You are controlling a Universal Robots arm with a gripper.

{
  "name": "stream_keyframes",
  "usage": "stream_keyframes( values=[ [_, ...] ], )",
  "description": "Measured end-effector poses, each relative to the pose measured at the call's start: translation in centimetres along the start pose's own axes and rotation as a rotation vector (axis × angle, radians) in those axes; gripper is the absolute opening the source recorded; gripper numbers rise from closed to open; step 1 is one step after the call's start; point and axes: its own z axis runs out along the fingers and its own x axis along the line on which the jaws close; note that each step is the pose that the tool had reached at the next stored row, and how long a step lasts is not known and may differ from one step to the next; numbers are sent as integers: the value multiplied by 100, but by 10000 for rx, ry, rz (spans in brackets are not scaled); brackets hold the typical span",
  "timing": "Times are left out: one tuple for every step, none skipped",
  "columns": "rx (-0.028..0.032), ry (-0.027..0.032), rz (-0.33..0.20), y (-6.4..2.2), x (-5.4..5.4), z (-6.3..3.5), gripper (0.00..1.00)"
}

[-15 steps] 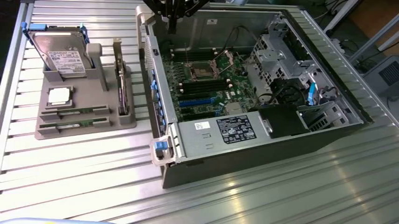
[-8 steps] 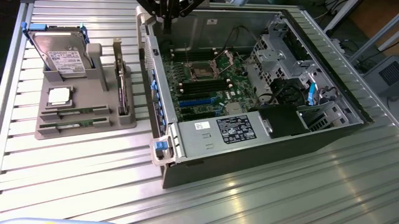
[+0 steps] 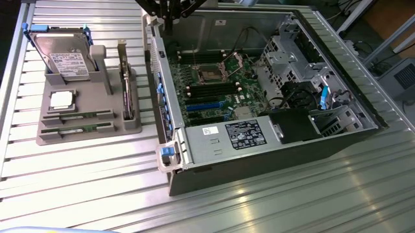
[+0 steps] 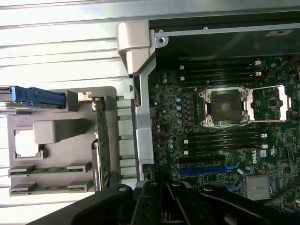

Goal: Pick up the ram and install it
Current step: 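Reach for the ram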

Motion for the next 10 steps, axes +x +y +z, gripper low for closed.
stream_keyframes(
  values=[
    [0, 0, 0, -1, 9, 0, 10],
    [0, 0, 0, -2, 26, 0, 10],
    [0, 0, 1, -3, 35, 0, 10],
    [1, 0, 0, -3, 44, -1, 10],
    [1, 0, 1, -4, 58, -1, 10],
    [1, 1, 1, -5, 72, -1, 10],
    [0, 0, 0, -8, 109, -2, 10],
    [1, 1, 0, -9, 121, -3, 10],
    [0, 0, 0, -10, 131, -2, 10],
    [1, 1, 0, -11, 142, -3, 10]
  ],
)
